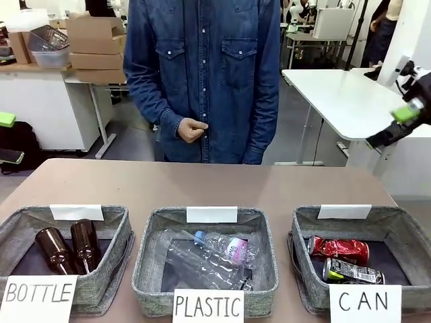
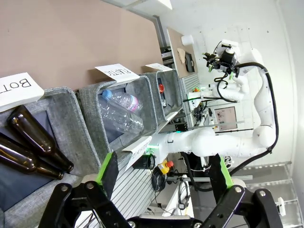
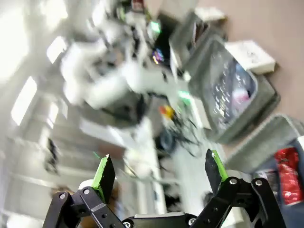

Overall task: Sort the can waste into the basket.
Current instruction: Pick up the can waste from the table and place it in the right Fabric basket.

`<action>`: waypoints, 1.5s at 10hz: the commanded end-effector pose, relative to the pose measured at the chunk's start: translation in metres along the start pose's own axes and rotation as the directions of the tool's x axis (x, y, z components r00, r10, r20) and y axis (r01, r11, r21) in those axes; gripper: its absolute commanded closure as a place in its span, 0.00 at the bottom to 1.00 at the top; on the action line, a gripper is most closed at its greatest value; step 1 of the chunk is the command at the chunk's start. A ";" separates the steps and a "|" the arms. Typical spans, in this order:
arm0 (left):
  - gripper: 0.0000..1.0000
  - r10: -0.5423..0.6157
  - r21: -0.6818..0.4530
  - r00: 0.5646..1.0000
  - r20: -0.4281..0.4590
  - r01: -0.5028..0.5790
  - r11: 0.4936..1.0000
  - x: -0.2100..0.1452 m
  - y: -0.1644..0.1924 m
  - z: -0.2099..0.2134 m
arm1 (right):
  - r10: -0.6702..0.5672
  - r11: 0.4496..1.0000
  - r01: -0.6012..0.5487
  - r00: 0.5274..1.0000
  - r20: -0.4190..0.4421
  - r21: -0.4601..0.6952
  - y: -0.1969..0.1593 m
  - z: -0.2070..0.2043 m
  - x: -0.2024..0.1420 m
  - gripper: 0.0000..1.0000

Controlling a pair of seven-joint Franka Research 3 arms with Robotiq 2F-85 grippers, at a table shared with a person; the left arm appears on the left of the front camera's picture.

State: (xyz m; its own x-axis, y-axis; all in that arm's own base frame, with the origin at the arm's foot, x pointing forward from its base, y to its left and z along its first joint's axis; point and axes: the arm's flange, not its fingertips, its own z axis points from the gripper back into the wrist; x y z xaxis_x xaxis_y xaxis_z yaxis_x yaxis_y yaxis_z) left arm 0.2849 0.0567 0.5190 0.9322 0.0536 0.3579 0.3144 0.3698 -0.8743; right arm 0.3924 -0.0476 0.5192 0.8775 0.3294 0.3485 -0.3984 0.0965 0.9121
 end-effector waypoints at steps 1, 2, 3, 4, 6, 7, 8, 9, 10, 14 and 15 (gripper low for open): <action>0.00 -0.003 -0.017 1.000 0.007 0.003 1.000 0.001 -0.003 -0.002 | -0.341 0.933 0.204 0.771 0.539 0.298 0.006 -0.011 0.004 0.00; 0.00 -0.003 -0.017 1.000 0.007 0.003 1.000 0.001 -0.003 -0.002 | -0.342 0.933 0.210 0.772 0.536 0.293 0.003 -0.010 0.006 0.00; 0.00 -0.003 -0.017 1.000 0.007 0.003 1.000 0.001 -0.003 -0.002 | -0.108 0.993 0.102 0.988 0.110 0.063 -0.003 0.004 0.002 0.00; 0.00 -0.003 -0.017 1.000 0.007 0.003 1.000 0.001 -0.003 -0.002 | -0.108 0.993 0.102 0.988 0.110 0.063 -0.003 0.004 0.002 0.00; 0.00 -0.003 -0.017 1.000 0.007 0.003 1.000 0.001 -0.003 -0.002 | -0.108 0.993 0.102 0.988 0.110 0.063 -0.003 0.004 0.002 0.00; 0.00 -0.003 -0.017 1.000 0.007 0.003 1.000 0.001 -0.003 -0.002 | -0.108 0.993 0.102 0.988 0.110 0.063 -0.003 0.004 0.002 0.00; 0.00 -0.003 -0.017 1.000 0.007 0.003 1.000 0.001 -0.003 -0.002 | -0.108 0.993 0.102 0.988 0.110 0.063 -0.003 0.004 0.002 0.00; 0.00 -0.003 -0.017 1.000 0.007 0.003 1.000 0.001 -0.003 -0.002 | -0.108 0.993 0.102 0.988 0.110 0.063 -0.003 0.004 0.002 0.00; 0.00 -0.003 -0.017 1.000 0.007 0.003 1.000 0.001 -0.003 -0.002 | -0.108 0.993 0.102 0.988 0.110 0.063 -0.003 0.004 0.002 0.00; 0.00 -0.003 -0.017 1.000 0.007 0.003 1.000 0.001 -0.003 -0.002 | -0.108 0.993 0.102 0.988 0.110 0.063 -0.003 0.004 0.002 0.00; 0.00 -0.003 -0.017 1.000 0.007 0.003 1.000 0.001 -0.003 -0.002 | -0.108 0.993 0.102 0.988 0.110 0.063 -0.003 0.004 0.002 0.00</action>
State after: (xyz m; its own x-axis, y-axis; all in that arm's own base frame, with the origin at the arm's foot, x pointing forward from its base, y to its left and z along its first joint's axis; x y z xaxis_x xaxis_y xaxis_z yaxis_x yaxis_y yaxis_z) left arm 0.2849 0.0569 0.5190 0.9323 0.0539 0.3576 0.3140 0.3699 -0.8744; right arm 0.3952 -0.0472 0.5160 0.9463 0.2000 0.2540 -0.2735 0.0764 0.9588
